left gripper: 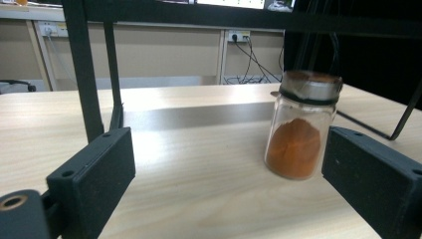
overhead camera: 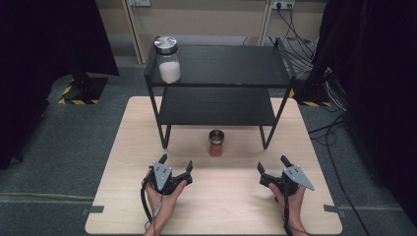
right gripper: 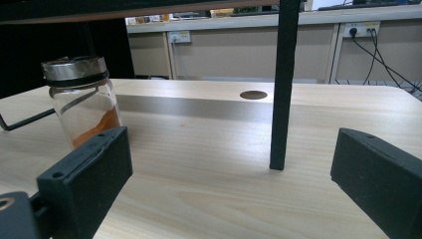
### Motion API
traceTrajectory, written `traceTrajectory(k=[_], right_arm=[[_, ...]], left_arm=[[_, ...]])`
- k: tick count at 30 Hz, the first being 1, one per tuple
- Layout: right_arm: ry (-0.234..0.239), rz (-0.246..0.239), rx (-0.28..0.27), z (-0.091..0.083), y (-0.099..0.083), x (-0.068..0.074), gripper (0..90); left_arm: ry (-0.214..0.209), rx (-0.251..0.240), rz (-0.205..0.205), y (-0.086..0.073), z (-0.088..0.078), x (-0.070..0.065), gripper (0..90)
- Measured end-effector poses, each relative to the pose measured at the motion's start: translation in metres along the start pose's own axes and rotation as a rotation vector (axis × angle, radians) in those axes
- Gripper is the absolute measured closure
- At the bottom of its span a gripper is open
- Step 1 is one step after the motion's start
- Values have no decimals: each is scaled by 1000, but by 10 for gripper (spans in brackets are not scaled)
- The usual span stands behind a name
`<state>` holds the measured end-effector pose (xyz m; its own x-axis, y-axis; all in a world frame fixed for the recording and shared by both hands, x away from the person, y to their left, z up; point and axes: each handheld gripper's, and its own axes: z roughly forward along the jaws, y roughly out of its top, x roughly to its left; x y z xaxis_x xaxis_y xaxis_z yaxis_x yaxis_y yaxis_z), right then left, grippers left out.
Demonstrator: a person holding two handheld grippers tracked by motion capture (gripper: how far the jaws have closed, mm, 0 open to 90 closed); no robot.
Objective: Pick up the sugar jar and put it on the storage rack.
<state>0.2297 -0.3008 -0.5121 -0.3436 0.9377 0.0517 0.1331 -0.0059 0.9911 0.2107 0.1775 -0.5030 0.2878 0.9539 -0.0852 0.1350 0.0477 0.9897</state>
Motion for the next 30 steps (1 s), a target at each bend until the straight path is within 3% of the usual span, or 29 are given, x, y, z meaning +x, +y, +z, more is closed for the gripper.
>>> traceTrajectory(k=[15, 30], right_arm=[[5, -1, 3, 0, 1, -1, 26], [6, -4, 2, 0, 0, -1, 25]], left_arm=[[20, 11, -8, -14, -2, 4, 56], [5, 3, -56, -17, -3, 12, 56]])
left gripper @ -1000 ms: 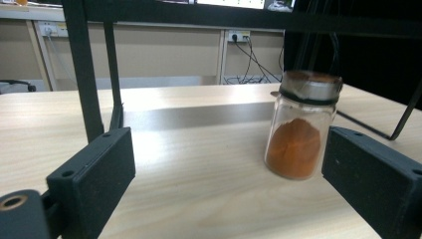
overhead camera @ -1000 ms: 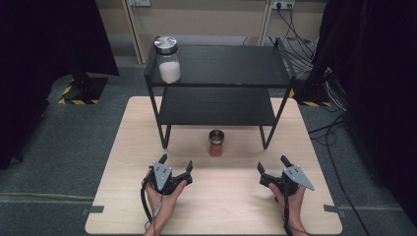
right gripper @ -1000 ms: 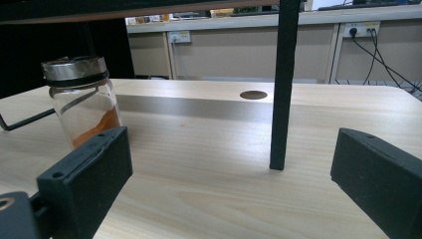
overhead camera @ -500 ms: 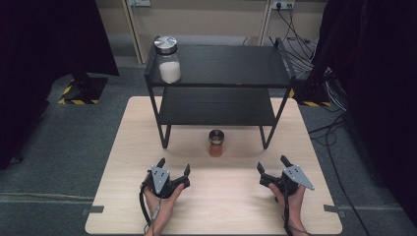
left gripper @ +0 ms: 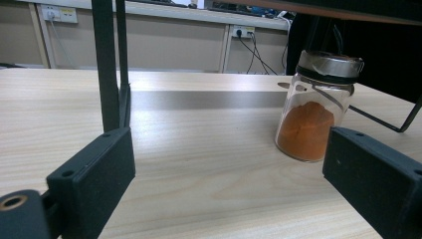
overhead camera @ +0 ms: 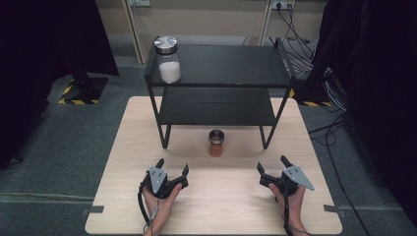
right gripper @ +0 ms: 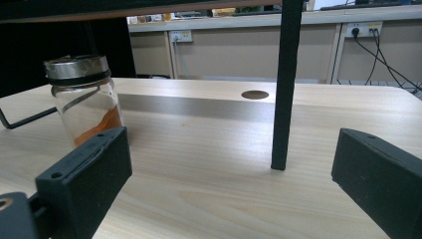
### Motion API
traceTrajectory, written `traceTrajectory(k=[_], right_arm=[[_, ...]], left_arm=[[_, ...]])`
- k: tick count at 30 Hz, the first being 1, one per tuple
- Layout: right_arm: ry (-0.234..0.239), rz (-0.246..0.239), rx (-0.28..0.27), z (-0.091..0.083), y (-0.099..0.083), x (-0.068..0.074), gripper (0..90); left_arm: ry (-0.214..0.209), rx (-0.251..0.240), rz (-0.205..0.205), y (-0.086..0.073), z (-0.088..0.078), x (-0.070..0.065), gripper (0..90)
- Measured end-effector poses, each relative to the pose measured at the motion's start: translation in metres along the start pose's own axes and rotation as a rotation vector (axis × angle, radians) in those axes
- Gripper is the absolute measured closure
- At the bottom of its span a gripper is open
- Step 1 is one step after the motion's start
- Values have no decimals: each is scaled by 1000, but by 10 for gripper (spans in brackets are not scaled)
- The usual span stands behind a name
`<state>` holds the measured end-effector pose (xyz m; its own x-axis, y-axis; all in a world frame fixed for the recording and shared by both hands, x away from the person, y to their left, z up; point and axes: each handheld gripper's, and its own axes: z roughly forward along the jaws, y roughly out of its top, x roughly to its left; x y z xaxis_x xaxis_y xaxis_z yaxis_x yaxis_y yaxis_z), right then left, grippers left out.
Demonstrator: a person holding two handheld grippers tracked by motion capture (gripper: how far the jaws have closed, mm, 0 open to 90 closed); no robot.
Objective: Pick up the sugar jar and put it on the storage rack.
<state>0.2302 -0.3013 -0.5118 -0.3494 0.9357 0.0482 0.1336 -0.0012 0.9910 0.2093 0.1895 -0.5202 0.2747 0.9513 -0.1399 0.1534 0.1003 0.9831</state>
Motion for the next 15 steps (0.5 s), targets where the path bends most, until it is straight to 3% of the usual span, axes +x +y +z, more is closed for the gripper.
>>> traceTrajectory(k=[15], right_arm=[[0, 3, 1, 0, 0, 0, 25]], left_arm=[[-8, -9, 3, -2, -1, 1, 58]])
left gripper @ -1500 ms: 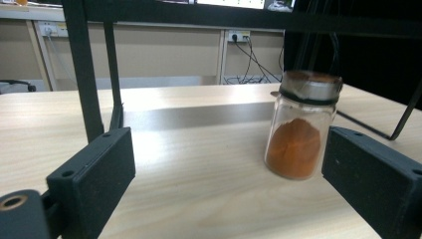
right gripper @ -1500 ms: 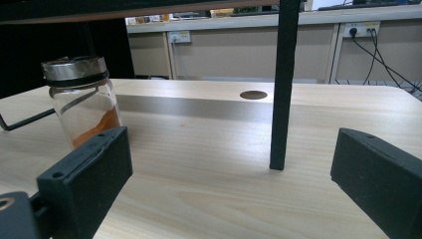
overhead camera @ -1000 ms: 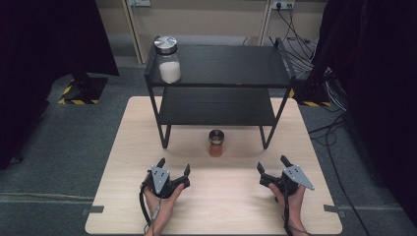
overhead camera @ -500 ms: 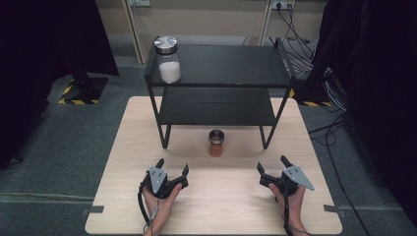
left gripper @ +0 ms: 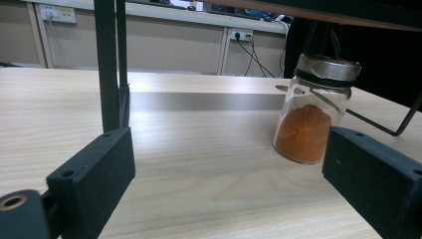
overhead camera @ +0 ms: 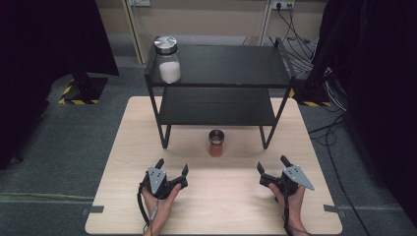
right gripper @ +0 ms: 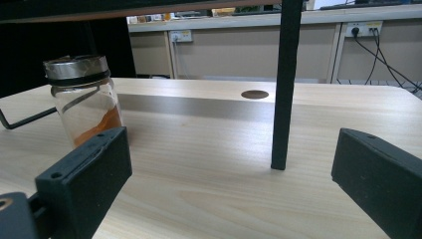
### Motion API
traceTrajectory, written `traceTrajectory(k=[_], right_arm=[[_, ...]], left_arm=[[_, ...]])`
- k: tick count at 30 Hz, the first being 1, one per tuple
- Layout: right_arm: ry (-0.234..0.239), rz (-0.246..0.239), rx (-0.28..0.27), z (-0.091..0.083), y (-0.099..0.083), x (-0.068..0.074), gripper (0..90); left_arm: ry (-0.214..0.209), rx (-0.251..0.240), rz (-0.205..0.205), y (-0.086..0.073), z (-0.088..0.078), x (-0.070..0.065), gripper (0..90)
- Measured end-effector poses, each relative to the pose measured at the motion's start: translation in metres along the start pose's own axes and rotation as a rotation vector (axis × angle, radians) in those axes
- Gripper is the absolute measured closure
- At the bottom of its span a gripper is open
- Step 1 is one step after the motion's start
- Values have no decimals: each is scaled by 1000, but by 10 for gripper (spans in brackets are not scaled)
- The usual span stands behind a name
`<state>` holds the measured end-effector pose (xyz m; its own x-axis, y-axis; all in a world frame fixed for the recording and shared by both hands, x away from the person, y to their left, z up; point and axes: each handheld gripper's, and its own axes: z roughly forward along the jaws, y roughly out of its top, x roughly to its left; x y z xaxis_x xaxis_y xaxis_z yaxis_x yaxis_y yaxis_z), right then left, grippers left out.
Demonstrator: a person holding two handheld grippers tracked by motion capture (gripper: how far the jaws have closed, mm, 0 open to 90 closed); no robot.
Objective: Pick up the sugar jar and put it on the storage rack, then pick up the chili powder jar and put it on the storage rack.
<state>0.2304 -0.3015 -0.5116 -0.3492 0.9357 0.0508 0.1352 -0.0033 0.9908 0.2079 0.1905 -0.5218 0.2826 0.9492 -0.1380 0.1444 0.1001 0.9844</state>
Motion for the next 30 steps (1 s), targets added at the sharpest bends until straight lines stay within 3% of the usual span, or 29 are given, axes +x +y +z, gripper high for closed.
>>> traceTrajectory(k=[30], right_arm=[[8, 22, -4, 0, -1, -3, 28]], left_arm=[[-11, -1, 5, -1, 1, -2, 56]])
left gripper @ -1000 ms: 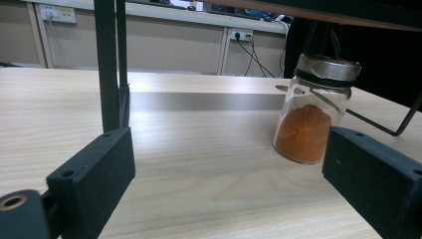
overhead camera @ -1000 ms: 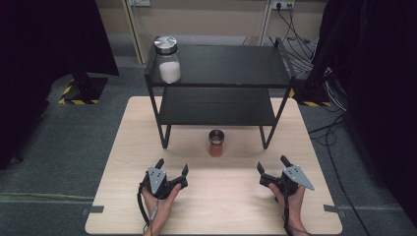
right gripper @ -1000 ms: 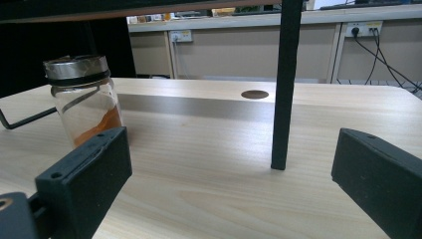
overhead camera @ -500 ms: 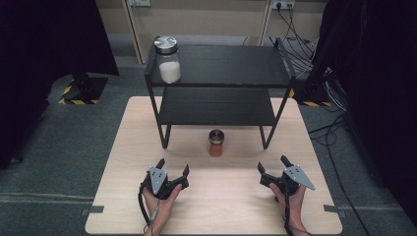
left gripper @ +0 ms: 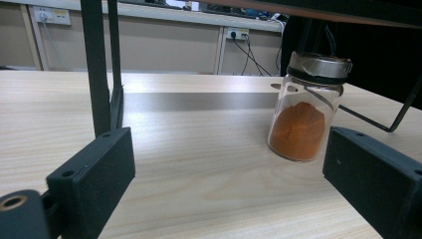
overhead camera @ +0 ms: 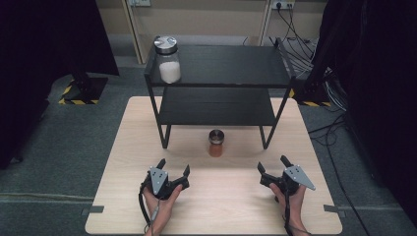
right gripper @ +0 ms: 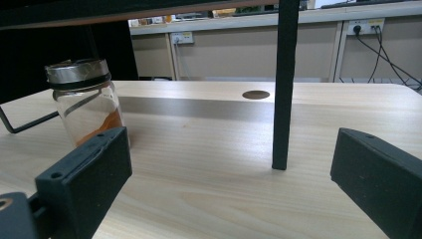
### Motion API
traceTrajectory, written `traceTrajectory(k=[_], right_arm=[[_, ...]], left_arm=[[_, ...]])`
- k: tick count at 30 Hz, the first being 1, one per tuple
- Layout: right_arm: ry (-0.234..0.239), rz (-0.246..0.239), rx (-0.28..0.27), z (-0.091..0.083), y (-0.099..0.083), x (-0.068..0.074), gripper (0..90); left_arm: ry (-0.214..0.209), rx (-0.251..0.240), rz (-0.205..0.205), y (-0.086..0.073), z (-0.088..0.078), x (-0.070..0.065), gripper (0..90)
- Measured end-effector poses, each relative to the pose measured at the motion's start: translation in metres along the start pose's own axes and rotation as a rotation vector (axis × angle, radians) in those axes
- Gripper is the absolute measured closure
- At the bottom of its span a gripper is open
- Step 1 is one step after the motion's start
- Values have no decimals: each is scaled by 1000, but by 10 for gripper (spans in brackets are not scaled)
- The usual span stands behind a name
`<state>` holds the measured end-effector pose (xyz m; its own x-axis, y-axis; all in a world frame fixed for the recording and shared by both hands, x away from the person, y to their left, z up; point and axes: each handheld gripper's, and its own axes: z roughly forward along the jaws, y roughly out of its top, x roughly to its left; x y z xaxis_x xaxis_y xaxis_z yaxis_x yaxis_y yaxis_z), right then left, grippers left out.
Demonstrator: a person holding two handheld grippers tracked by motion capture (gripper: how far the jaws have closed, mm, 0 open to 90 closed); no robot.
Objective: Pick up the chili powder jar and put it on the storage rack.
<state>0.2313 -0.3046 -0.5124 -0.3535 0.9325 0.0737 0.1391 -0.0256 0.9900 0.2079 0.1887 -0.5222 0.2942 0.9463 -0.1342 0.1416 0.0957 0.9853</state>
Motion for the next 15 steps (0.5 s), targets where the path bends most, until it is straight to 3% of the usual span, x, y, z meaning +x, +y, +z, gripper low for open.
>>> traceTrajectory(k=[8, 15], right_arm=[[12, 20, 7, 1, 2, -3, 30], [72, 22, -5, 4, 8, 2, 36]], left_arm=[[-2, 0, -1, 0, 0, 0, 57], [-2, 4, 2, 1, 0, 0, 57]])
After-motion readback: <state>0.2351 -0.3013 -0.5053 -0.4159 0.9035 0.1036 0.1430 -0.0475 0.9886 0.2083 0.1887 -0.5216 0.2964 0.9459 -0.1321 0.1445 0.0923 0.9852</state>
